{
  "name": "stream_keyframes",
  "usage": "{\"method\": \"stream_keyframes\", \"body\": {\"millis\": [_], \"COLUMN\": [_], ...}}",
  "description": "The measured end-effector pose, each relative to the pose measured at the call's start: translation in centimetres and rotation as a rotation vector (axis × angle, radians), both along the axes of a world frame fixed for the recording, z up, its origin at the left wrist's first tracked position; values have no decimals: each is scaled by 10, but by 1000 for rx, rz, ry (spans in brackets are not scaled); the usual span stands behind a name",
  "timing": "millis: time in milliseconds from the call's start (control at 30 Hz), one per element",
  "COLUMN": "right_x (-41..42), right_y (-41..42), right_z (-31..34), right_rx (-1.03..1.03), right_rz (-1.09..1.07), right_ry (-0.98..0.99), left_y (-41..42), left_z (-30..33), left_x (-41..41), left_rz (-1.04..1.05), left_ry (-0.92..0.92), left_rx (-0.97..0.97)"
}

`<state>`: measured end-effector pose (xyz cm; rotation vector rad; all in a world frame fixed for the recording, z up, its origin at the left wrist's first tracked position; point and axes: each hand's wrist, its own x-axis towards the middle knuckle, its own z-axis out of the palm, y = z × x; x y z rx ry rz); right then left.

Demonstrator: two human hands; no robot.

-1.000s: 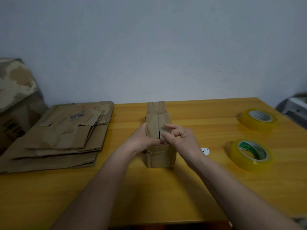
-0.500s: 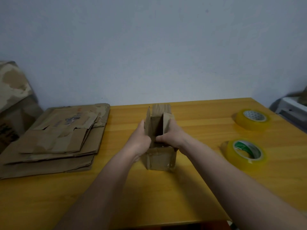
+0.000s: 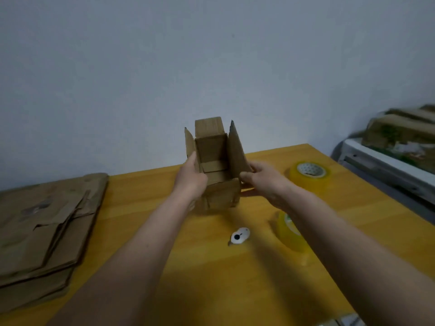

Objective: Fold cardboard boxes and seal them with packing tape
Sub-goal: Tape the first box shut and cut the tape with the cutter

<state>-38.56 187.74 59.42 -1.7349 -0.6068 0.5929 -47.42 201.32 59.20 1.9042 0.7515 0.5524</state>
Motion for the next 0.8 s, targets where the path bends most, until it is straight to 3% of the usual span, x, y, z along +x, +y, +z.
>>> {"method": "stream_keyframes", "body": {"millis": [200, 333, 600, 800], "right_x": [104, 184, 328, 373], "right_y": [-55, -93, -124, -112], "right_z": [8, 18, -13, -66], "right_rx": [215, 211, 57, -331], "right_rz": [-393, -500, -697, -499], "right_ry": [48, -70, -154, -193], "left_y": [-51, -85, -119, -125], "left_z": [19, 28, 7, -42], "left_x": [123, 218, 377, 427], "left_rz": [-145, -254, -369, -376], "left_ry": [17, 34, 108, 308], "left_rx": [123, 130, 150, 282]}}
